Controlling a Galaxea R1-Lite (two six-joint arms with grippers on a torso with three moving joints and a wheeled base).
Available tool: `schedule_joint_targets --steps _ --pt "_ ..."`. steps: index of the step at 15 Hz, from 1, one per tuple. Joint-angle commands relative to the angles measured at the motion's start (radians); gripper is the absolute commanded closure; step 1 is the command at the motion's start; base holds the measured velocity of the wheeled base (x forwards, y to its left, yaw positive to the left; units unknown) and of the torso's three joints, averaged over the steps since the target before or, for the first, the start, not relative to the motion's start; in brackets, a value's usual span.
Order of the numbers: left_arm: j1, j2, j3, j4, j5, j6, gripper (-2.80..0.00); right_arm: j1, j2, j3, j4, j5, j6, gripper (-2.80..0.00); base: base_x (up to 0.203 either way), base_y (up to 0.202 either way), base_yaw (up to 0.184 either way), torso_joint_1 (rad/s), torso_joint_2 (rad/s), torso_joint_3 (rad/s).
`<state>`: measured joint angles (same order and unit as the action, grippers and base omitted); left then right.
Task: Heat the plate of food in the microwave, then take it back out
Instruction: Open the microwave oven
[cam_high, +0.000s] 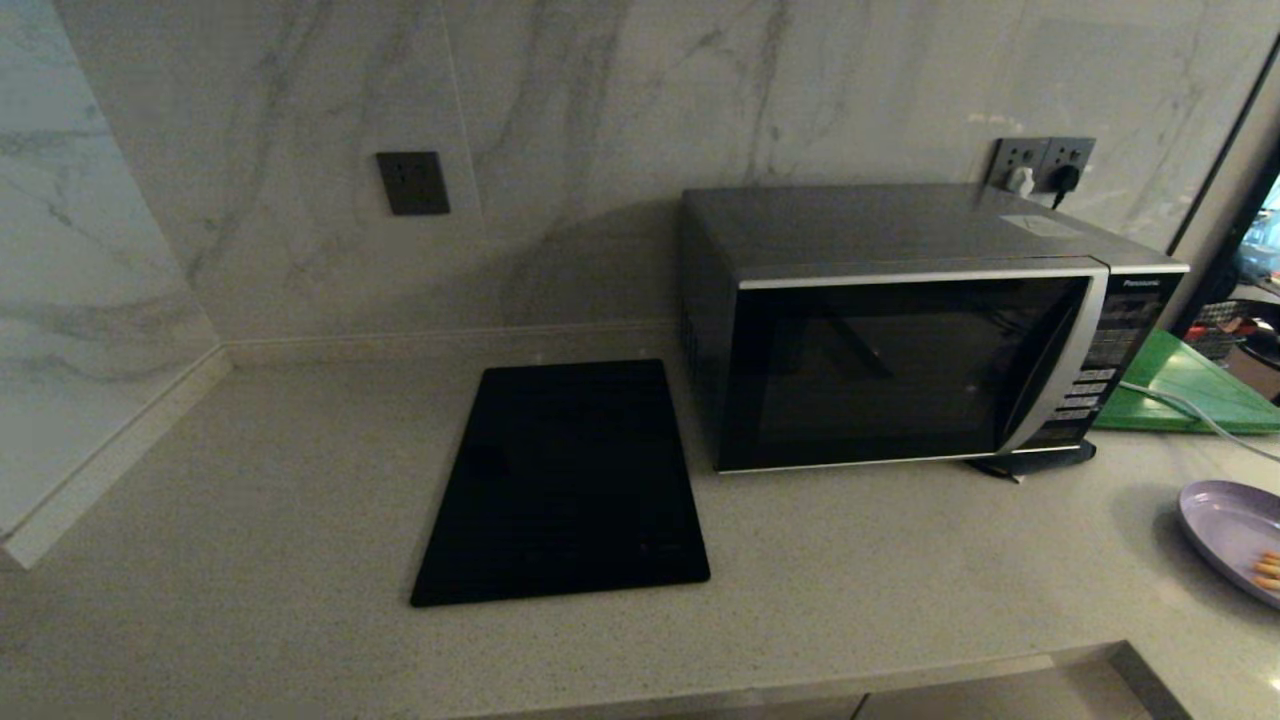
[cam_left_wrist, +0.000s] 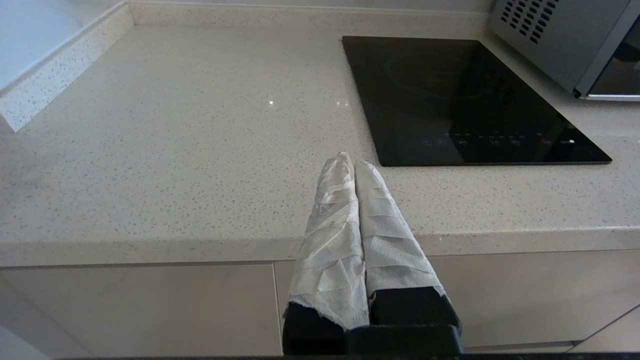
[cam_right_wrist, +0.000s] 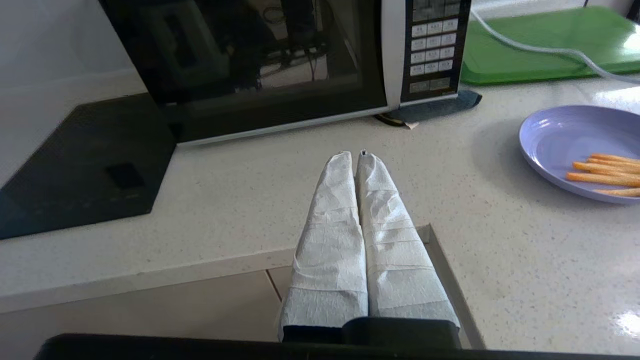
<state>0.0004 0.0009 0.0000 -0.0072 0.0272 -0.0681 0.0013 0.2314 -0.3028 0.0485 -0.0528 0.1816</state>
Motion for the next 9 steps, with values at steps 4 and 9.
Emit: schedule_joint_targets --steps 4,9 --pt "0.001 0.001 0.000 0.000 0.000 -0.001 0.00 -0.013 0.250 -0.098 -0.007 -0.066 -0.007 0.00 0.000 0.000 0.000 0.000 0.00 0.000" --pt "0.001 0.001 0.000 0.000 0.000 -0.001 0.00 -0.015 0.385 -0.176 -0.009 -0.083 -0.062 0.00 0.000 0.000 0.000 0.000 0.00 0.000"
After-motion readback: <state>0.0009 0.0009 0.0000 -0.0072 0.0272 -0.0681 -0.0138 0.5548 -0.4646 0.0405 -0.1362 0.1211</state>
